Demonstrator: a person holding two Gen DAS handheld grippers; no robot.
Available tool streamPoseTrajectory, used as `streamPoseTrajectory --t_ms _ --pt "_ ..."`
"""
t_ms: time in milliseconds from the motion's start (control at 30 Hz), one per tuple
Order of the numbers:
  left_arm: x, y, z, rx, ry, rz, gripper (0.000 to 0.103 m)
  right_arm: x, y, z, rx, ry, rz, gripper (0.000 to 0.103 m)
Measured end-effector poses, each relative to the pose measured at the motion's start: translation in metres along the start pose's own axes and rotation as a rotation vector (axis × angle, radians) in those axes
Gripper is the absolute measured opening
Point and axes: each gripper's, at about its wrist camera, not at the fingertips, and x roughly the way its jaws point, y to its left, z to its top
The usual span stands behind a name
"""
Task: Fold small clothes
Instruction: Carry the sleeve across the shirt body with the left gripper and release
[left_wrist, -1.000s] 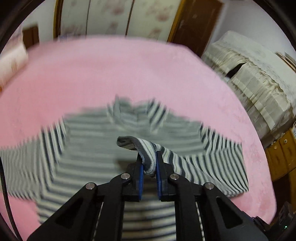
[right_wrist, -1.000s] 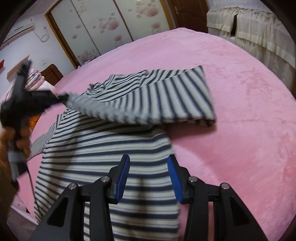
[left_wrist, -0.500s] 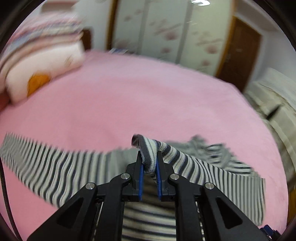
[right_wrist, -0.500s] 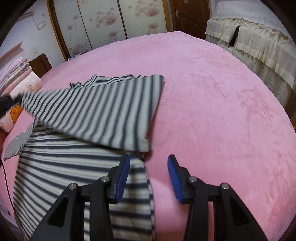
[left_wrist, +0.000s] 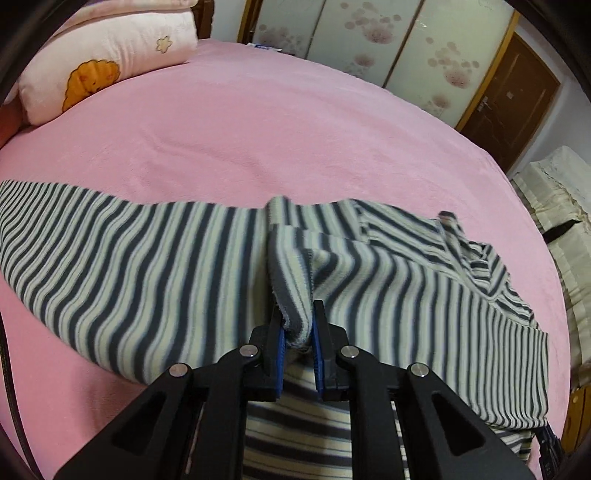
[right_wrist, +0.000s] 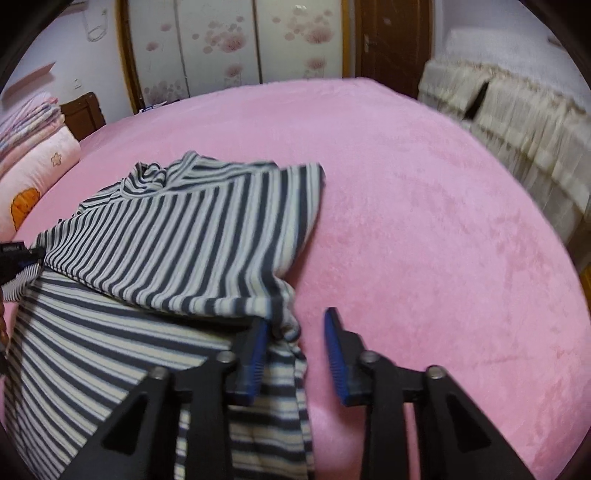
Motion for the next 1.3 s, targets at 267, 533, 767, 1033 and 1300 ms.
streamPoseTrajectory --t_ms 267,533,767,1033,1300 --pt "-0.004 -0.016 -0.002 0.046 0.0 0.002 0.01 -0.004 -0.016 -0.005 0.087 -0.004 -0.036 0.005" --pt "0.007 0.009 -0.011 0.036 0.064 -0.028 0.016 -0.005 -0.031 -0.013 0.142 0.119 0.06 0.01" --pt "-0.005 0.011 0.006 0.124 0.066 -0.101 0.021 -0.018 -0.037 0.042 0.129 0.078 0.155 0.033" --pt "0.013 0.024 0.026 0.033 0.09 -0.134 0.027 0.076 -0.043 0.118 0.192 0.159 0.17 0.033" --pt "0.023 0.037 0.026 0.012 0.131 -0.186 0.032 0.115 -0.048 0.118 0.22 0.218 0.21 0.033"
